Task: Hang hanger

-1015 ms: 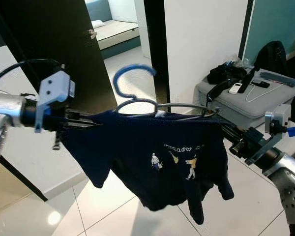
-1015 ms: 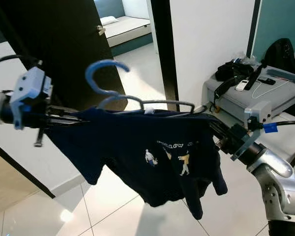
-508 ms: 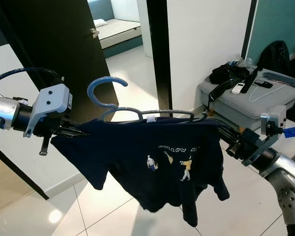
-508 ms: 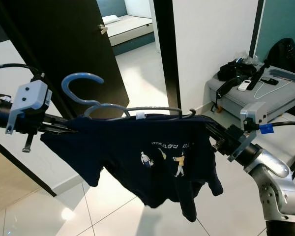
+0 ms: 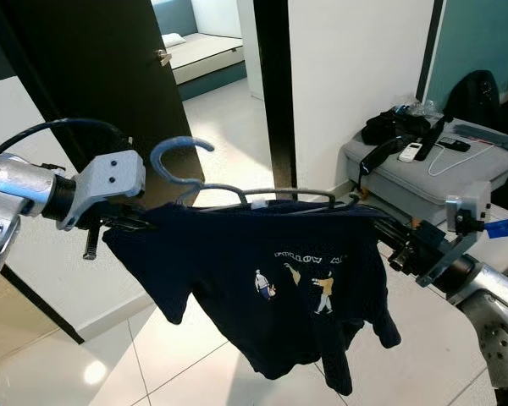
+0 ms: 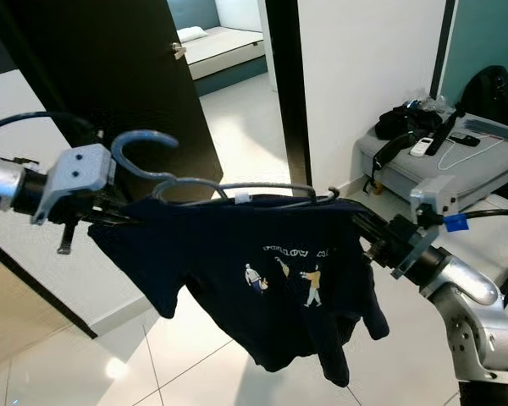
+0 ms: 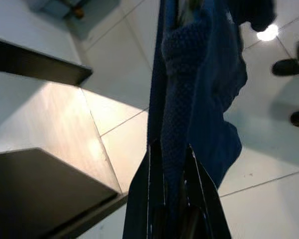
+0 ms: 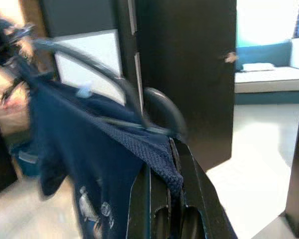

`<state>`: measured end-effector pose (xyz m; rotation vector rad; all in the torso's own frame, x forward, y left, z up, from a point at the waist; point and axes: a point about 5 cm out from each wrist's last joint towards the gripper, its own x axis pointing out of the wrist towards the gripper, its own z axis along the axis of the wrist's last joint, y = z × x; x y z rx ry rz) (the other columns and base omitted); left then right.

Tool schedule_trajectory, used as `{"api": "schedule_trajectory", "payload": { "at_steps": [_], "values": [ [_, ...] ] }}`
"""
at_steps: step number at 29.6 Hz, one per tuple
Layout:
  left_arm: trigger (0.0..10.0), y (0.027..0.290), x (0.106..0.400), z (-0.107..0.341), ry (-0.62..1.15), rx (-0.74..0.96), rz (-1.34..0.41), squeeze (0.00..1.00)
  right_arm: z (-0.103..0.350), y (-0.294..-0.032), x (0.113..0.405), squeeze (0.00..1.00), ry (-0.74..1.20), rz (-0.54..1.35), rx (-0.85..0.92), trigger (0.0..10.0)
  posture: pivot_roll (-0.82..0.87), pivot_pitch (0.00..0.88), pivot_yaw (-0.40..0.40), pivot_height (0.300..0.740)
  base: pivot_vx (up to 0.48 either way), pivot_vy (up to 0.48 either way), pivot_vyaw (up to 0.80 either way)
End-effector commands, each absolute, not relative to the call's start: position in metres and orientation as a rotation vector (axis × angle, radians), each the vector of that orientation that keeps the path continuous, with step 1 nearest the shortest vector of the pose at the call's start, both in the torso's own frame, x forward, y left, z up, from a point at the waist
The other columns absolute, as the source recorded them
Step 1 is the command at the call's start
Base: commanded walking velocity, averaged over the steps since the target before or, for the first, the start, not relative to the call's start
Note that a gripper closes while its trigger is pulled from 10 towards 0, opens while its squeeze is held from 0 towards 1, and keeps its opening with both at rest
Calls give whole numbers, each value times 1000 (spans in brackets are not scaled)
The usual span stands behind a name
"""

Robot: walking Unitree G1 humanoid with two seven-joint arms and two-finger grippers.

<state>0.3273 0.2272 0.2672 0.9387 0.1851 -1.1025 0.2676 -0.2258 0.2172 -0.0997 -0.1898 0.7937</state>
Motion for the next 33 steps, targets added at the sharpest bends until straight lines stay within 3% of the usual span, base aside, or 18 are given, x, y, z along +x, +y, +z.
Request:
{"api": "schedule_trajectory", "payload": {
  "at_steps": [1, 8, 19, 21, 29, 33],
  "values": [
    [10000, 237, 331, 263, 240, 959, -1039, 0, 230, -218, 264, 0, -215, 850, -185, 10000, -95, 0, 164, 740, 0, 0, 0],
    [10000, 236, 336, 265, 234, 989, -1021, 0, 254, -218, 259, 0, -188, 926, -439, 10000, -103, 0, 162, 740, 0, 0, 0],
    [10000, 239, 335, 264, 250, 1019, -1050, 0, 269, -242, 273, 0, -136, 782, -680, 10000, -102, 0, 153, 740, 0, 0, 0],
    [10000, 239, 327, 265, 252, 1013, -1127, 0, 266, -250, 277, 0, -85, 733, -771, 10000, -100, 0, 151, 740, 0, 0, 0],
    [10000, 239, 314, 263, 321, 1013, -1264, 0, 265, -248, 279, 0, -74, 748, -821, 10000, -94, 0, 151, 740, 0, 0, 0],
    [10000, 235, 313, 255, 416, 1081, -1346, 0, 275, -232, 281, 0, -141, 813, -824, 10000, -92, 0, 157, 740, 0, 0, 0]
  ]
}}
